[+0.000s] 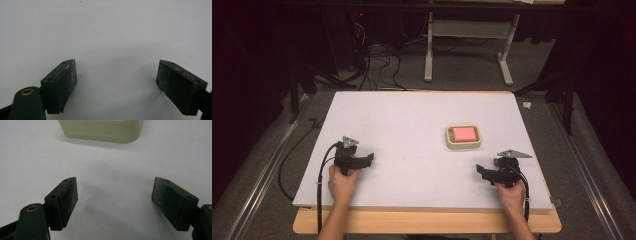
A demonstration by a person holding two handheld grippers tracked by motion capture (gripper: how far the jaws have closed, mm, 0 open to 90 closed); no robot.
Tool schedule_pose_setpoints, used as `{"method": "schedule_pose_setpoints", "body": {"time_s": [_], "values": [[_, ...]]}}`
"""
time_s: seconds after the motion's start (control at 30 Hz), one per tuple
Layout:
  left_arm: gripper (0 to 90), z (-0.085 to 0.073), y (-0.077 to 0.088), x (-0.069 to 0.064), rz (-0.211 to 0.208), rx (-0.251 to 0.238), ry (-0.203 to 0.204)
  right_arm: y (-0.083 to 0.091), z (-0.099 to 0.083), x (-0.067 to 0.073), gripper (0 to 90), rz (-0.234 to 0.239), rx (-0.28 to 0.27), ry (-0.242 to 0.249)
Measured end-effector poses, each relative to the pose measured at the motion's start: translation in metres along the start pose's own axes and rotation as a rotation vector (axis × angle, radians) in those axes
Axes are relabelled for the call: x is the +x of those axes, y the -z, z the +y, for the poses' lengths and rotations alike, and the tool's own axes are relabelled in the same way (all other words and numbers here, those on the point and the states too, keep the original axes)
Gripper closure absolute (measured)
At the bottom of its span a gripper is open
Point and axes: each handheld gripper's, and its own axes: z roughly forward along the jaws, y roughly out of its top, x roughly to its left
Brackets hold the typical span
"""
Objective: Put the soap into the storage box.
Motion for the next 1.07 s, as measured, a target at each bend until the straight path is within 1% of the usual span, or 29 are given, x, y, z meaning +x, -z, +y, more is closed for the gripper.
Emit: {"method": "schedule_pose_setpoints", "body": {"time_s": [0.13, 0.2, 0.23, 0.27, 0.33, 0.37, 0.47, 0.5, 1.07], "values": [[17.1, 0.000, 0.000, 0.000, 0.000, 0.000, 0.000, -0.001, 0.001, 0.002, 21.2, -0.015, 0.009, 0.012], [17.1, 0.000, 0.000, 0.000, 0.000, 0.000, 0.000, -0.002, 0.001, 0.003, 21.1, -0.026, 0.009, 0.029], [17.2, 0.000, 0.000, 0.000, 0.000, 0.000, 0.001, -0.003, 0.000, 0.005, 20.6, -0.040, 0.017, 0.046], [17.2, 0.000, 0.000, 0.000, 0.000, 0.000, 0.000, -0.003, 0.000, 0.005, 20.6, -0.040, 0.017, 0.046], [17.1, 0.000, 0.000, 0.000, 0.000, 0.000, 0.000, -0.004, 0.000, 0.008, 20.1, -0.055, 0.022, 0.065], [17.2, 0.000, 0.000, 0.000, 0.000, 0.000, 0.000, -0.005, 0.000, 0.010, 19.6, -0.069, 0.029, 0.083], [17.1, 0.000, 0.000, 0.000, 0.000, 0.000, 0.000, -0.005, 0.000, 0.012, 19.4, -0.082, 0.034, 0.096], [17.1, 0.000, 0.000, 0.000, 0.000, 0.000, 0.000, -0.007, 0.000, 0.015, 18.7, -0.101, 0.041, 0.122], [17.2, 0.000, 0.000, 0.000, 0.000, 0.000, 0.000, -0.006, -0.001, 0.015, 18.6, -0.100, 0.040, 0.121]]}}
